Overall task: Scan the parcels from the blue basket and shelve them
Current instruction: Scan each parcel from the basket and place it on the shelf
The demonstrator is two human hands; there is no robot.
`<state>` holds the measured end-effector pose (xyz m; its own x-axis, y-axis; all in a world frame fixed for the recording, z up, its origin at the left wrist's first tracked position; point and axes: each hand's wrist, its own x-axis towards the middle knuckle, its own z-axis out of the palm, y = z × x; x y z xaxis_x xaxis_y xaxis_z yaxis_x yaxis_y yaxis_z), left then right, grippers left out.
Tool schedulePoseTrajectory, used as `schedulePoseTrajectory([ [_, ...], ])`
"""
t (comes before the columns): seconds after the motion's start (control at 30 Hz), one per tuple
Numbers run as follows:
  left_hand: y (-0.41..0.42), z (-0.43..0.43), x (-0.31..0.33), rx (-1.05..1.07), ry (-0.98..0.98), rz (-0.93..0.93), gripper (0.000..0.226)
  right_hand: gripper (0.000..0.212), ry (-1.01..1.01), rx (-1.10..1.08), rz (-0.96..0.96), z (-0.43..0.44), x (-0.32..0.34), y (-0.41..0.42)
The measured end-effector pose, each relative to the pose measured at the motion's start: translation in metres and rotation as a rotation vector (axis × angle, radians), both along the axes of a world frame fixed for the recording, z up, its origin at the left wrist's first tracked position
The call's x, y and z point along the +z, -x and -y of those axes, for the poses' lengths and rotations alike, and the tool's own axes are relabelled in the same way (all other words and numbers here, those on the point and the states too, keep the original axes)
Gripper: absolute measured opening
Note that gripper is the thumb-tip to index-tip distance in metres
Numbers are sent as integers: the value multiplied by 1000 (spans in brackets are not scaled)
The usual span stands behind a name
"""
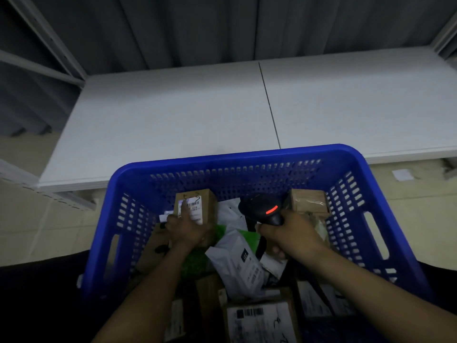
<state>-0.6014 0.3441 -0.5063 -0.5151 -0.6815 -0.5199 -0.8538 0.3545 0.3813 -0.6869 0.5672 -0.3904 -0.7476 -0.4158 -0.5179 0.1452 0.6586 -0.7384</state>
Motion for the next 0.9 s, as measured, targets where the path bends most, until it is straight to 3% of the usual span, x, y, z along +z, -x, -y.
schedulePoseTrajectory([
  [0.17, -2, -21, 62, 63, -6, -138, 109, 15, 173, -94, 33, 4, 19, -4],
  [0.37, -14, -72, 139, 134, -37, -495, 117, 9, 435, -180, 106, -5, 53, -15],
  [0.47, -33, -83, 153, 213, -156, -698, 113, 19, 538, -194, 165, -15, 70, -22],
  [0.57, -57, -85, 163, 205, -301, -856, 95, 23, 629, -261, 261, -23, 83, -23],
  [0.73, -80, -94, 180, 5, -514, -877, 105, 29, 719, -347, 458, -30, 97, -27],
  [0.8, -88, -92, 184, -2, -494, -865, 103, 35, 720, -304, 441, -31, 99, -28],
  [0.9, -98, -83, 186, 91, -353, -838, 104, 20, 681, -233, 340, -30, 104, -30],
])
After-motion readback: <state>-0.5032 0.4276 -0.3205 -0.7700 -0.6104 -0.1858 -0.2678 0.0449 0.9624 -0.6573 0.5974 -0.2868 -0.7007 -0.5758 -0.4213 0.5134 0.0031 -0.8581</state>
